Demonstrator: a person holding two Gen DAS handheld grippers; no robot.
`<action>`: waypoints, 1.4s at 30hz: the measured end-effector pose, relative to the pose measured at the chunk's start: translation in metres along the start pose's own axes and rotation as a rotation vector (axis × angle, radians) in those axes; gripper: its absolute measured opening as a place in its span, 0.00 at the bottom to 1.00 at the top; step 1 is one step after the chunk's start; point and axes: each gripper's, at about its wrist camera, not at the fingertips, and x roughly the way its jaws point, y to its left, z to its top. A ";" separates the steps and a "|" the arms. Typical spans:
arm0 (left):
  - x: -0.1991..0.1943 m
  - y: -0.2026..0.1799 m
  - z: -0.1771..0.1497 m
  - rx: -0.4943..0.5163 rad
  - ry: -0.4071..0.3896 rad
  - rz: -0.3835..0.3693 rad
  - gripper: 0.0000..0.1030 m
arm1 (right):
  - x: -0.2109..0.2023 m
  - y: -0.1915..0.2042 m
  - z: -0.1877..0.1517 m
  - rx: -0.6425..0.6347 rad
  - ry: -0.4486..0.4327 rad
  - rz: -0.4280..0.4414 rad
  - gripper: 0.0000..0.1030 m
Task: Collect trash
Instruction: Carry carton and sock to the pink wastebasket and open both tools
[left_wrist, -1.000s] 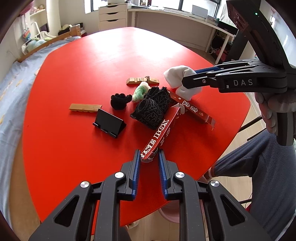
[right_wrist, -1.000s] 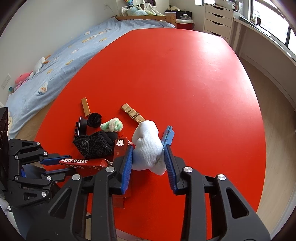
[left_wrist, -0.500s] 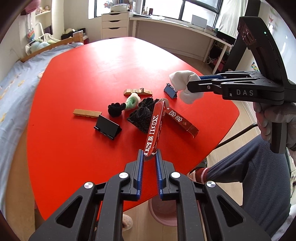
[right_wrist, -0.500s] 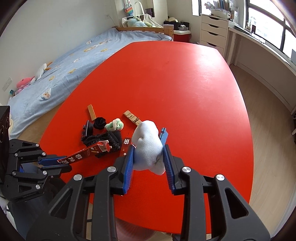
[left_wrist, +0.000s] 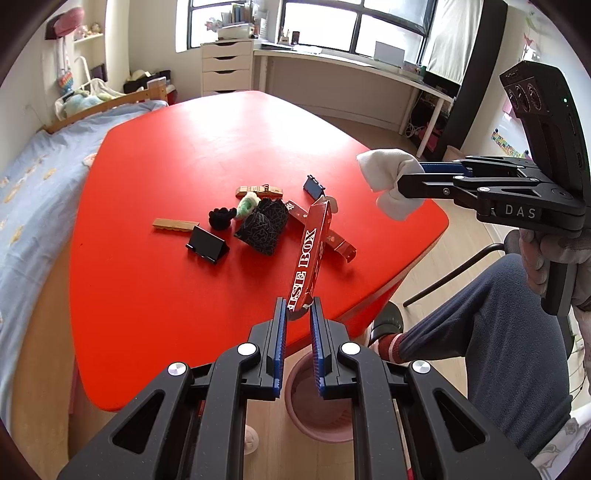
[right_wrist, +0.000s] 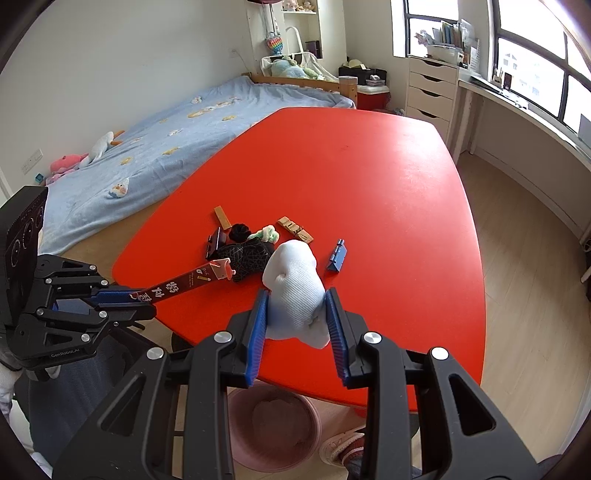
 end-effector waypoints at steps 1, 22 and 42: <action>-0.002 -0.002 -0.002 0.004 -0.001 0.002 0.12 | -0.004 0.002 -0.003 -0.006 0.000 0.001 0.30; -0.019 -0.039 -0.056 0.006 0.054 -0.050 0.12 | -0.038 0.044 -0.090 -0.085 0.083 0.035 0.30; -0.016 -0.044 -0.063 -0.014 0.036 -0.038 0.88 | -0.038 0.038 -0.099 -0.049 0.094 0.060 0.91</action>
